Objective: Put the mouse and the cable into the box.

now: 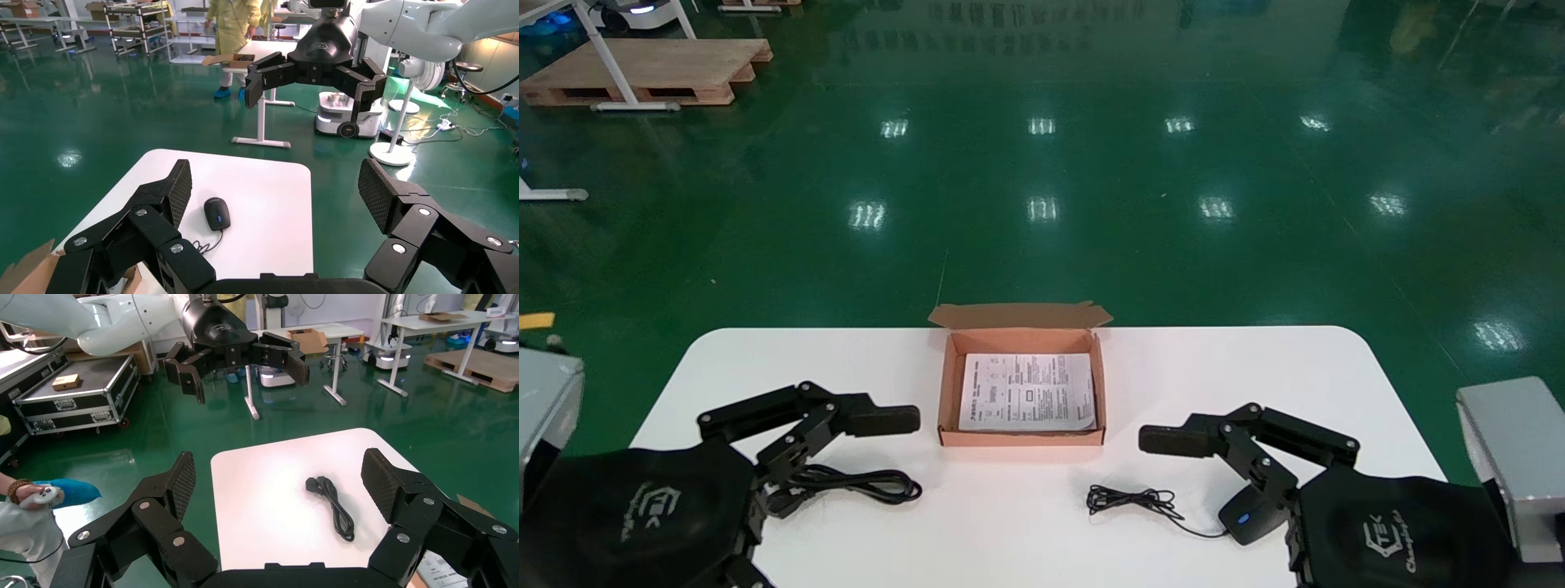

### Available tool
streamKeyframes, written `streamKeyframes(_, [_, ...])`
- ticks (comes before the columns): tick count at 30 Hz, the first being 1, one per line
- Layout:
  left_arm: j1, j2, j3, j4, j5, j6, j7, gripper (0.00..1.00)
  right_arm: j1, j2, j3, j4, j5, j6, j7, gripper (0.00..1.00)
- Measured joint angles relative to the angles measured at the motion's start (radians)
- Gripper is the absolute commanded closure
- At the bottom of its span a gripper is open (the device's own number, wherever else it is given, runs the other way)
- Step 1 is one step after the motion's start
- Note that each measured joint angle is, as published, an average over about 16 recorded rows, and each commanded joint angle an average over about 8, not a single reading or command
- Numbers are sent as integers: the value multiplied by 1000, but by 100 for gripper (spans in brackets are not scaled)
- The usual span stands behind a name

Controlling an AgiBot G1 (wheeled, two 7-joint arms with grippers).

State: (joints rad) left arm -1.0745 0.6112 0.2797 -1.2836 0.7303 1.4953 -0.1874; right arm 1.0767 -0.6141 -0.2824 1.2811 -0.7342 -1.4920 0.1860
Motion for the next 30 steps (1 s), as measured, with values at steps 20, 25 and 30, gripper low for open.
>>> streamKeyframes(20, [0, 0, 0, 0, 0, 0, 0, 0, 0, 0, 0, 0, 0, 0, 0, 0])
streamKeyframes(25, [0, 0, 0, 0, 0, 0, 0, 0, 0, 0, 0, 0, 0, 0, 0, 0])
streamKeyframes(30, [0, 0, 0, 0, 0, 0, 0, 0, 0, 0, 0, 0, 0, 0, 0, 0])
